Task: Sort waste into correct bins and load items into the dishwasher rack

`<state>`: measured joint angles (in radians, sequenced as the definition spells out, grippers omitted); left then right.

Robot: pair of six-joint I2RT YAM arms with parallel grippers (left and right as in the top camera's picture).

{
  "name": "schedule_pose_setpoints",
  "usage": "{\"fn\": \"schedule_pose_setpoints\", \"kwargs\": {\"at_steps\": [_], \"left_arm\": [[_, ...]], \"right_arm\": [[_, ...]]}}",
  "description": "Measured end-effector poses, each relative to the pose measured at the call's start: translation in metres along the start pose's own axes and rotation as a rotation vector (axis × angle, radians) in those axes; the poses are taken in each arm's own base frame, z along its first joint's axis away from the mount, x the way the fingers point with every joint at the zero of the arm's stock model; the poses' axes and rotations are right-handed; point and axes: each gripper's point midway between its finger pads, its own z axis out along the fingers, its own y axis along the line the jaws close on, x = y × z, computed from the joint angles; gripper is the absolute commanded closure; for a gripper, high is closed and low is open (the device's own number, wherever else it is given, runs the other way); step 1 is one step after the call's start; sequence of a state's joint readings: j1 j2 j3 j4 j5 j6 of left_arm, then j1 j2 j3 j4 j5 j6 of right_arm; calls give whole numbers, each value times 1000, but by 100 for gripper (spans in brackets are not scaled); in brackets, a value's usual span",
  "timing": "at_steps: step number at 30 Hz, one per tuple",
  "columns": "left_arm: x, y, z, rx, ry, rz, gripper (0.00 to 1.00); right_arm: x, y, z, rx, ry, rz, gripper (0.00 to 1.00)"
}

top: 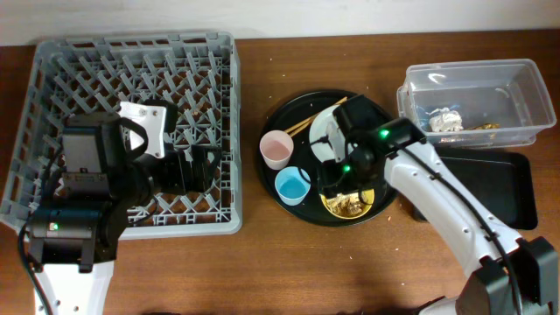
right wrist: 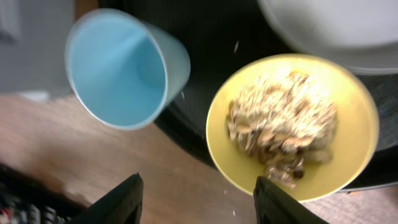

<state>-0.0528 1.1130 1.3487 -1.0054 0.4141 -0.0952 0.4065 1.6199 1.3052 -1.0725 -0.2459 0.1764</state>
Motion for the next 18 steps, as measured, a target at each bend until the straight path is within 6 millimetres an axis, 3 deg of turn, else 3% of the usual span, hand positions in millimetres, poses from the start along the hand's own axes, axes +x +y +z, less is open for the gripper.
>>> {"fn": "schedule_pose_setpoints", "kwargs": {"at_steps": [3, 7, 9, 11, 12, 14, 16, 17, 18], "left_arm": [[4, 1, -1, -5, 15, -7, 1], [7, 1, -1, -6, 27, -12, 2], [12, 1, -1, -7, 45, -24, 2], [16, 1, -1, -9, 62, -67, 2], [16, 0, -1, 0, 63, -77, 4], [8, -13, 1, 78, 44, -114, 16], [1, -27, 15, 198, 65, -142, 17], [0, -35, 20, 264, 84, -154, 13], [-2, -42, 23, 332, 97, -166, 8]], "right_arm": [[7, 5, 24, -44, 1, -68, 45], [-23, 25, 22, -144, -121, -99, 57], [-32, 18, 31, -112, -133, -33, 72], [-24, 7, 67, -85, -34, 43, 83], [-22, 6, 70, -84, -23, 53, 93], [-22, 7, 69, -93, -20, 62, 96], [-22, 13, 53, -105, -29, 51, 96], [-17, 17, 29, -110, -18, 43, 96], [-33, 28, -22, -146, -125, 9, 96]]}}
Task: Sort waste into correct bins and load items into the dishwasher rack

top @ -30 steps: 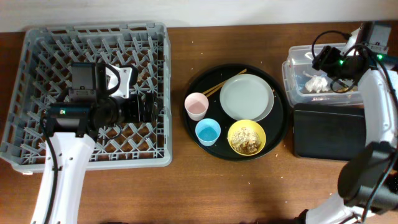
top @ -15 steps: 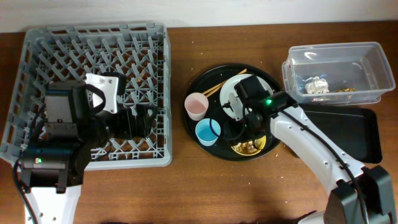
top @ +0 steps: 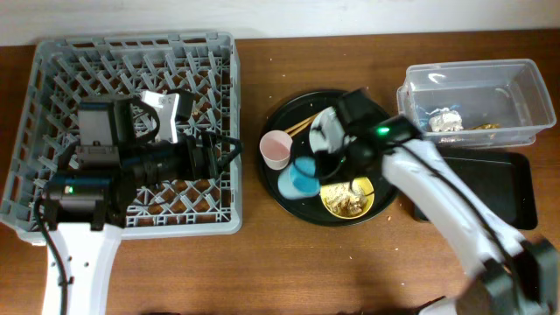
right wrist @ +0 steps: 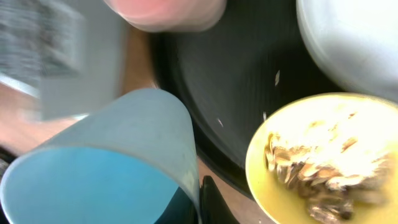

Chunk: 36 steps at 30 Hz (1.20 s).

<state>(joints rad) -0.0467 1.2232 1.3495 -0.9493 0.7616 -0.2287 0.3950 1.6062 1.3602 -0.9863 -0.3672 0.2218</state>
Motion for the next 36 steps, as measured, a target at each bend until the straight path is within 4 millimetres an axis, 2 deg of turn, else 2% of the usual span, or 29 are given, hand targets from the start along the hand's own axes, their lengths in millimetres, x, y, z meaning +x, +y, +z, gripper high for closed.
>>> {"fn": "schedule_pose_setpoints", "kwargs": {"at_steps": [1, 3, 4, 5, 7, 9, 10, 12, 13, 17, 18, 21, 22, 23, 24, 25, 26, 27, 28, 29, 30, 31, 32, 33, 34, 35, 36], "left_arm": [[-2, -5, 1, 67, 8, -13, 6], [-15, -25, -5, 212, -23, 28, 5], [-19, -37, -9, 288, -29, 60, 5], [-20, -47, -12, 347, -30, 87, 5], [-14, -66, -20, 464, -3, 102, 6], [-12, -73, -24, 510, 10, 106, 6], [-10, -76, -24, 525, 17, 109, 9], [-5, -86, -26, 576, 42, 118, 22], [-2, -91, -27, 604, 54, 122, 36], [2, -99, -30, 648, 74, 132, 37], [1, -99, -31, 649, 72, 131, 28], [2, -99, -30, 647, 73, 134, 28], [3, -101, -30, 653, 78, 136, 29], [3, -101, -30, 654, 78, 138, 41], [3, -102, -30, 656, 78, 139, 45], [3, -102, -30, 656, 79, 137, 46], [4, -102, -27, 646, 81, 140, 45], [4, -100, -24, 626, 81, 138, 46], [3, -94, -20, 584, 75, 123, 45], [2, -73, -11, 461, 67, 64, 46], [3, -42, -5, 292, 58, -16, 45], [3, -16, -4, 157, 49, -67, 45], [9, 27, -9, -53, 43, -148, 45], [14, 66, -20, -253, 31, -210, 45], [20, 110, -41, -485, 9, -284, 45], [22, 142, -65, -680, -34, -347, 45], [26, 165, -86, -832, -64, -399, 45]], "right_arm": [[-8, 10, -38, -38, -50, -19, 96], [-47, 25, -117, -204, -277, -113, 96], [-55, 37, -137, -289, -340, -185, 96], [-57, 62, -151, -434, -383, -306, 96], [-54, 97, -162, -647, -404, -461, 96], [-47, 125, -167, -801, -404, -579, 96], [-42, 138, -168, -846, -400, -629, 96], [-38, 158, -165, -895, -397, -702, 96], [-39, 163, -164, -904, -402, -718, 96], [-40, 166, -162, -899, -394, -703, 96], [-41, 167, -161, -894, -396, -705, 96], [-42, 171, -160, -889, -405, -723, 96], [-41, 173, -159, -888, -406, -729, 96], [-44, 175, -161, -891, -414, -731, 95], [-44, 176, -161, -894, -415, -730, 83], [-44, 176, -161, -894, -409, -716, 59], [-45, 178, -160, -892, -408, -715, 46], [-47, 176, -158, -875, -405, -691, 43], [-54, 162, -151, -806, -397, -617, 41], [-65, 135, -143, -704, -393, -507, 40], [-73, 107, -138, -607, -393, -418, 40], [-71, 74, -131, -499, -356, -291, 40], [-68, 55, -127, -434, -332, -224, 39], [-55, 40, -118, -358, -268, -154, 39], [-47, 30, -113, -299, -234, -118, 38], [-43, 22, -110, -259, -214, -98, 37], [-38, 16, -107, -226, -191, -79, 37]]}}
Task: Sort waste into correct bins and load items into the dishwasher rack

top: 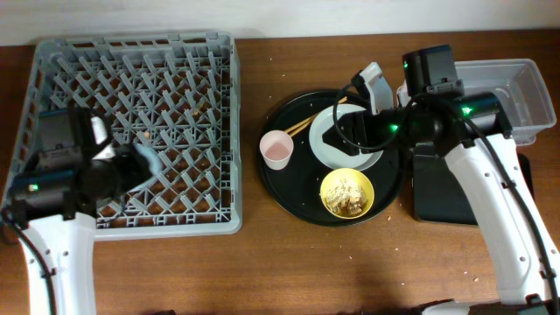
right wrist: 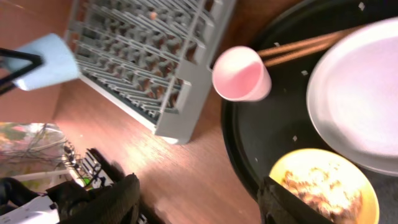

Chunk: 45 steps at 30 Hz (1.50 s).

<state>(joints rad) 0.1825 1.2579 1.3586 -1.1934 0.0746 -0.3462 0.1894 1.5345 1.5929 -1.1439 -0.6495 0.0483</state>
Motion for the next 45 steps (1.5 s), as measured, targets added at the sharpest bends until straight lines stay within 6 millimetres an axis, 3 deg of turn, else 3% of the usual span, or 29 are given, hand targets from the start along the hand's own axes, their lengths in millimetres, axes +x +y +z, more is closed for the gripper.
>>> {"fn": "schedule_pose_setpoints", "kwargs": {"at_steps": [2, 4, 5, 7, 8, 9, 11, 12, 14, 16, 18, 20, 22, 23, 25, 27, 28, 30, 31, 32, 33, 34, 37, 38, 39, 41, 42, 44, 45], "left_arm": [[-16, 43, 10, -175, -31, -108, 45], [-28, 68, 43, -258, 16, -176, 45], [-31, 72, 61, -266, 46, -190, 44], [-31, 77, 100, -271, 121, -203, 28], [-28, 79, 114, -279, 152, -210, 26], [-24, 81, 123, -287, 182, -208, 23], [-20, 78, 130, -260, 216, -230, 5], [-18, 76, 130, -234, 228, -243, 5], [-14, 74, 125, -160, 271, -299, 5], [-27, 54, 112, -51, 258, -223, 6], [-42, 31, 79, 51, 170, -97, 6], [-45, -11, 27, 221, 49, 131, 5], [-22, -55, -1, 360, 39, 311, 5], [-11, -67, -5, 390, 62, 356, 5], [10, -97, -8, 456, 103, 445, 5], [9, -104, -9, 469, 101, 403, 3], [7, -112, -12, 505, 98, 361, 1], [-3, -139, -26, 672, 52, 367, 1], [1, -152, -37, 769, 65, 370, 1], [4, -162, -47, 846, 73, 381, 1], [9, -173, -58, 927, 88, 397, 1], [21, -191, -77, 1062, 118, 436, 1], [49, -221, -113, 1281, 181, 546, 3], [65, -233, -128, 1366, 215, 600, 8], [73, -236, -133, 1396, 237, 617, 23], [91, -245, -144, 1449, 287, 661, 40], [94, -246, -146, 1462, 290, 674, 42], [94, -246, -149, 1479, 287, 683, 42], [95, -246, -149, 1477, 295, 679, 42]], "right_arm": [[2, -5, 0, 27, 8, 7, 37], [3, -8, 0, 44, 10, 9, 37], [3, -8, 0, 48, 10, 9, 37], [4, -9, 0, 51, 15, 13, 36], [5, -9, 0, 52, 17, 14, 36], [5, -9, 0, 52, 16, 14, 36], [7, -8, 0, 51, 25, 16, 37], [10, -10, 5, 108, 43, -10, 36], [13, -5, 24, 235, 62, -75, 37], [1, -18, 50, 314, 51, -62, 40], [-12, -47, 104, 345, 72, -13, 41], [-13, -73, 166, 348, 105, -9, 46], [-8, -89, 209, 348, 127, -9, 83], [-1, -98, 222, 354, 150, 4, 95], [9, -105, 229, 364, 184, 27, 96], [28, -99, 207, 360, 272, 77, 96], [18, -84, 186, 310, 242, 81, 96], [-15, -26, 119, 41, 116, 2, 96], [-34, 13, 65, -132, -3, -95, 96], [-38, 31, 44, -210, -46, -149, 96], [-38, 69, 7, -354, -111, -271, 96], [-31, 96, -7, -485, -123, -358, 96], [-24, 121, -8, -620, -120, -449, 96], [-23, 128, -8, -642, -124, -479, 96], [-24, 136, -7, -664, -140, -524, 96], [-28, 144, -11, -694, -169, -571, 96], [-30, 149, -15, -728, -179, -580, 94], [-30, 151, -16, -738, -175, -569, 53], [-33, 148, -15, -719, -177, -558, 50]]}}
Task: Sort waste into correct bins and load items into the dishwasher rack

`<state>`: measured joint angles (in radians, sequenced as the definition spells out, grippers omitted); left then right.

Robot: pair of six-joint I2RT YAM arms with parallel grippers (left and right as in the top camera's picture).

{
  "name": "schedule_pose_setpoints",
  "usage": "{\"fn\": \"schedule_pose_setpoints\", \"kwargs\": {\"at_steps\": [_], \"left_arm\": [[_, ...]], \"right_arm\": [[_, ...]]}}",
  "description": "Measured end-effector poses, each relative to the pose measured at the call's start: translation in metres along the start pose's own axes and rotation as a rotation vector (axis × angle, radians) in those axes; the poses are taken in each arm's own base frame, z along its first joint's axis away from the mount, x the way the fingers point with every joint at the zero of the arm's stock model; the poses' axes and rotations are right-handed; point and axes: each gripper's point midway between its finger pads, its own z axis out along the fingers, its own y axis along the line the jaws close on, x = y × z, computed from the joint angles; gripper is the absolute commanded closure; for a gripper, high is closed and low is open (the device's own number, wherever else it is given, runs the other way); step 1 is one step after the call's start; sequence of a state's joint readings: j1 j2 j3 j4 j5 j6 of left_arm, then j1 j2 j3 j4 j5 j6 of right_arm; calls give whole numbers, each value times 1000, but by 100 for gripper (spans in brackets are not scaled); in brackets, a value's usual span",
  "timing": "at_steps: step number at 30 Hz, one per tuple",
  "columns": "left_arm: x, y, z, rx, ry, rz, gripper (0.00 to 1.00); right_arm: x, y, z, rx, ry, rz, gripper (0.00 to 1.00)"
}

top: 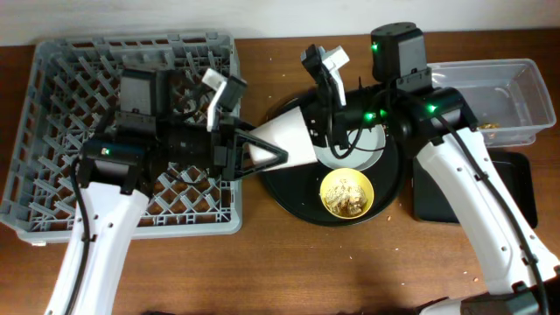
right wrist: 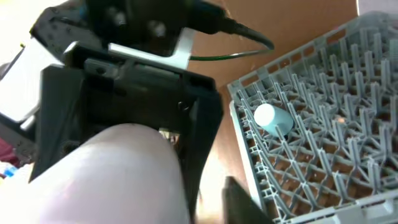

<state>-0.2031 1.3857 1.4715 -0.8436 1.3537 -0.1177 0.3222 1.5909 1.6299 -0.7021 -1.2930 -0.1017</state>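
Note:
A pale pink cup (top: 289,137) hangs on its side above the left edge of the round black tray (top: 293,199), between both arms. My left gripper (top: 267,156) reaches in from the rack and is shut on the cup's narrow end. My right gripper (top: 317,129) is at the cup's wide end. In the right wrist view the cup (right wrist: 118,180) fills the foreground and my one visible right finger (right wrist: 239,199) stands apart from it. The light blue cup (right wrist: 272,118) sits upside down in the grey dishwasher rack (top: 52,87).
A yellow bowl of food scraps (top: 346,192) and a white plate (top: 354,159) lie on the tray. A clear plastic bin (top: 516,83) stands at the far right, with a flat black bin (top: 437,197) in front of it.
The blue cup left my left gripper and now stands in the rack. The pink cup is off the tray and held between the arms; my left arm has moved right to it.
My right gripper hung open over the blue cup and yellow bowl, then closed on the blue cup while my left gripper was nearby. Later my left gripper held the blue cup over the rack. Now that cup sits in the rack and the pink cup is raised.

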Motion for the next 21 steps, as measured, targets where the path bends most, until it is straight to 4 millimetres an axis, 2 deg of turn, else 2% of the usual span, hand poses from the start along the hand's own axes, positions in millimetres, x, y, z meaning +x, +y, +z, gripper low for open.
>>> {"fn": "schedule_pose_setpoints", "kwargs": {"at_steps": [1, 2, 3, 4, 5, 6, 7, 8, 9, 11, 13, 14, 16, 19, 21], "left_arm": [[2, 0, 3, -1, 9, -7, 42], [2, 7, 1, -39, 3, -29, 42], [2, 24, -10, -127, -20, -77, 42], [3, 61, -37, -322, -70, -165, 42], [7, 73, -46, -403, -75, -206, 42], [24, 109, -77, -636, -84, -325, 42], [32, 122, -93, -735, -91, -369, 42], [57, 152, -141, -1035, -99, -505, 42], [68, 162, -167, -1200, -105, -555, 42], [85, 168, -200, -1416, -103, -623, 42], [97, 176, -215, -1519, -64, -672, 42], [105, 192, -218, -1550, -12, -717, 42], [121, 222, -219, -1574, 88, -794, 41], [143, 252, -214, -1565, 202, -883, 41], [153, 261, -210, -1547, 248, -923, 8]], "right_arm": [[0, -3, -1, 15, 0, 0, 50], [2, -16, -9, 82, -2, 52, 50], [6, -44, -36, 217, -22, 147, 49], [8, -69, -66, 347, -54, 220, 49], [31, -81, -87, 446, -33, 392, 49], [41, -87, -95, 495, -23, 448, 49], [55, -89, -100, 536, 5, 525, 48], [74, -91, -102, 607, 63, 590, 48], [87, -92, -101, 653, 113, 629, 47], [109, -95, -96, 783, 220, 667, 44], [118, -95, -91, 846, 277, 660, 44], [120, -96, -89, 865, 295, 649, 44], [123, -97, -91, 888, 308, 646, 44], [124, -97, -93, 898, 311, 646, 44], [124, -97, -93, 898, 314, 649, 43]]}}
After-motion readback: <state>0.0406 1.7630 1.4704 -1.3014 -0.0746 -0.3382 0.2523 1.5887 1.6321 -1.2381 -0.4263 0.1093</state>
